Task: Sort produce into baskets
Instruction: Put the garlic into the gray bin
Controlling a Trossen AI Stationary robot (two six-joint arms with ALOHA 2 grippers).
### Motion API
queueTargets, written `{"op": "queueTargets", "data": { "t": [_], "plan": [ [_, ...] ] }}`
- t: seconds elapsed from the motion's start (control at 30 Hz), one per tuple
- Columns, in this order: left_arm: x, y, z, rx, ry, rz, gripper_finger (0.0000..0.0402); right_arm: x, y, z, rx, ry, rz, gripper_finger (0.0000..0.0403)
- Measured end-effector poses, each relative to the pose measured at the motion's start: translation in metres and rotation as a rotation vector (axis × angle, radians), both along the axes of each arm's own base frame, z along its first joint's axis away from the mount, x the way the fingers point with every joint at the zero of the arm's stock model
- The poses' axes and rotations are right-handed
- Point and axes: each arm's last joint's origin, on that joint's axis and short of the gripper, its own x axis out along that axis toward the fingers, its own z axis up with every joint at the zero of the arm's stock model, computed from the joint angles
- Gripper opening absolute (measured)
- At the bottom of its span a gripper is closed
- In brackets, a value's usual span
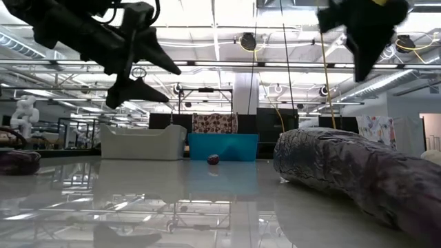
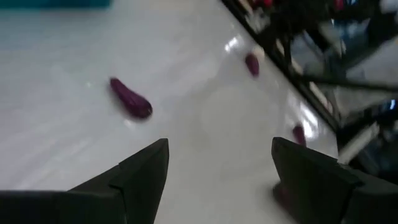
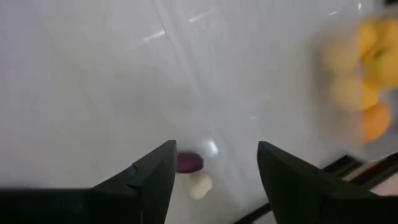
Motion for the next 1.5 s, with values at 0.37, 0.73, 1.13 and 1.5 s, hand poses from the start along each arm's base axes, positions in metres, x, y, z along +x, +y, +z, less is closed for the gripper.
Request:
{"op": "queueTargets", "data": {
  "t": [0.37, 0.73, 1.13, 1.5],
  "plan": [
    [0.003, 0.017, 0.005, -0.191, -0.094, 0.220, 0.0292, -0.060, -0.003, -0.077, 0.022, 0.121, -0.072, 0.0286],
    [0.006, 0.018, 0.012, -0.350, -0.196, 0.309, 0.0292, -0.074, -0.002, -0.126, 0.171, 0.158, 0.016, 0.0302],
    [0.009, 0.019, 0.021, -0.336, -0.235, 0.353, 0.0292, -0.073, -0.001, -0.132, 0.190, 0.132, 0.051, 0.0275],
    [0.009, 0.019, 0.019, -0.127, -0.166, 0.259, 0.0292, -0.078, -0.005, -0.132, 0.235, 0.177, -0.105, 0.0139]
  ]
}}
